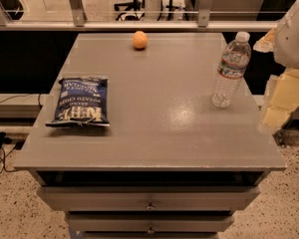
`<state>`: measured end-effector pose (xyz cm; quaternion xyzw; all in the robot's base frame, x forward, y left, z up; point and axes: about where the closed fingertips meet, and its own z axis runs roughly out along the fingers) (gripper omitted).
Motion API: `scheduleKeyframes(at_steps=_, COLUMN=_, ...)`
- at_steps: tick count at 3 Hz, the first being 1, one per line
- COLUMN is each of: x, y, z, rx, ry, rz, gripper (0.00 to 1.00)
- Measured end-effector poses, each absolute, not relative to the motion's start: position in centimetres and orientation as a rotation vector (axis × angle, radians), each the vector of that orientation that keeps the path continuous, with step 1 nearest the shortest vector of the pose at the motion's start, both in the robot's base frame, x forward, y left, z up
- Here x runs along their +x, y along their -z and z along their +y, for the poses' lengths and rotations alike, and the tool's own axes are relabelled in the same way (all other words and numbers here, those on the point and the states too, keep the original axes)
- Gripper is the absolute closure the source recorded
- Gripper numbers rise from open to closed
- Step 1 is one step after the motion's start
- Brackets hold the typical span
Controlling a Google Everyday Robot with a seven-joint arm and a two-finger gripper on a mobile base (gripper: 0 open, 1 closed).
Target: Move water bottle near orange
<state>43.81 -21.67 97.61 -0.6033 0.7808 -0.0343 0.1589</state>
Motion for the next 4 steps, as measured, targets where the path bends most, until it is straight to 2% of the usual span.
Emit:
scheduleKeyframes(at_steps=2, x=44.5, y=-97.1, z=-23.0, rx=-1.676, ry=0.093, rz=2.243, gripper=0.0)
scheduleKeyframes(at_steps=3, x=46.1, y=-96.1, z=-26.3, rx=-1.569, ry=0.09, rz=2.296, gripper=0.0)
scheduleKeyframes(at_steps=4, x=49.6, y=-94.9, z=-29.0, rx=-1.376, ry=-0.005, rz=2.304, gripper=0.0)
